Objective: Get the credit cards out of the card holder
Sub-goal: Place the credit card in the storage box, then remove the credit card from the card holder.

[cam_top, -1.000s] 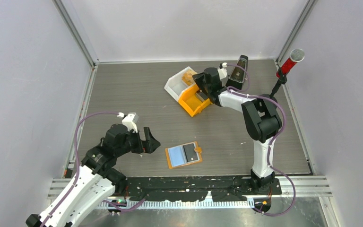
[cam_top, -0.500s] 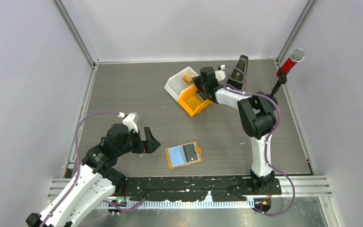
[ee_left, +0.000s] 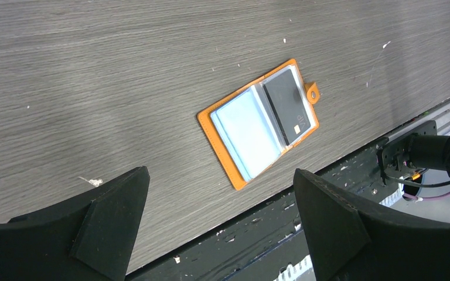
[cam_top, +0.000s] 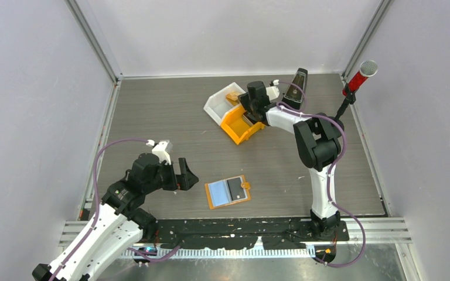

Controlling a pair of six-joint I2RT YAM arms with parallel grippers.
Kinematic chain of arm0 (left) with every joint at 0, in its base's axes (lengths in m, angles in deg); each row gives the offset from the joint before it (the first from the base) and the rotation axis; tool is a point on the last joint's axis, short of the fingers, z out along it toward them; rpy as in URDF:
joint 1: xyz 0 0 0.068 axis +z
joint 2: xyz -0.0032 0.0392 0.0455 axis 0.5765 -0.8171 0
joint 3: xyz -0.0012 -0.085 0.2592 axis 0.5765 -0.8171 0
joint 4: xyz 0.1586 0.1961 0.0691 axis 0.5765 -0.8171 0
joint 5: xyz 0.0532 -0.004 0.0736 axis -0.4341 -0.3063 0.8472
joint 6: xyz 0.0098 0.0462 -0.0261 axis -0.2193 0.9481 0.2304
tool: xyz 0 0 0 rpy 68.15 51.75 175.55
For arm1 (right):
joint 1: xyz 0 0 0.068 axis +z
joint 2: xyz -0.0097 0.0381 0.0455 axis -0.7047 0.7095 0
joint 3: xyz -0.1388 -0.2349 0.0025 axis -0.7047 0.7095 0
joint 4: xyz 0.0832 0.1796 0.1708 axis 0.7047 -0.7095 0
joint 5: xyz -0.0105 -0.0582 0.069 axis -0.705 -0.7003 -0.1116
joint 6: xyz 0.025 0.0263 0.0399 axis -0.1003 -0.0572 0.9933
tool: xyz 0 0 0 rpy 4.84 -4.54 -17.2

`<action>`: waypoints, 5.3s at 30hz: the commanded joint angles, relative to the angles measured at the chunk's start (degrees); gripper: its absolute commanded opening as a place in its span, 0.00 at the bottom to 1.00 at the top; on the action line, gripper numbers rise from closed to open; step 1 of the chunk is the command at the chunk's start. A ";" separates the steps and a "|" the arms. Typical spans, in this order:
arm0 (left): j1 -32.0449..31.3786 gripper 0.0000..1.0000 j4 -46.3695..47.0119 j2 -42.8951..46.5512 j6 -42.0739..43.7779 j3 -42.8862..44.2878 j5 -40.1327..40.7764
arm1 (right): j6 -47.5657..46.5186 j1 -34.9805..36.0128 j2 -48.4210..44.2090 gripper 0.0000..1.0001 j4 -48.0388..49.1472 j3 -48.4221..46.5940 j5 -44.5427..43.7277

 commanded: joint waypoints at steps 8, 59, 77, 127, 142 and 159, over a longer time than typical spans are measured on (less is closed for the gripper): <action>0.15 0.98 0.03 0.22 -0.60 2.19 0.74 | -2.11 0.11 -3.77 0.24 -4.94 -4.95 -3.08; 0.07 0.82 14.70 -6.91 -10.40 -6.12 -12.56 | -30.14 27.98 -46.93 0.40 -2.75 51.09 20.20; -0.99 0.71 22.60 -13.10 -14.83 -8.77 -14.48 | -31.27 28.32 -45.53 0.42 -10.43 54.11 8.67; -14.44 0.44 52.68 -48.00 -22.03 -7.07 -14.71 | -37.18 27.03 -57.12 0.48 -8.70 62.59 1.86; -14.35 0.42 35.20 -35.13 -18.30 -5.55 -4.00 | -22.20 25.64 -64.19 0.34 -3.98 70.55 6.25; -15.40 0.44 51.21 -40.56 -26.05 -5.74 -12.87 | -23.08 25.87 -75.92 0.39 -13.86 67.49 4.09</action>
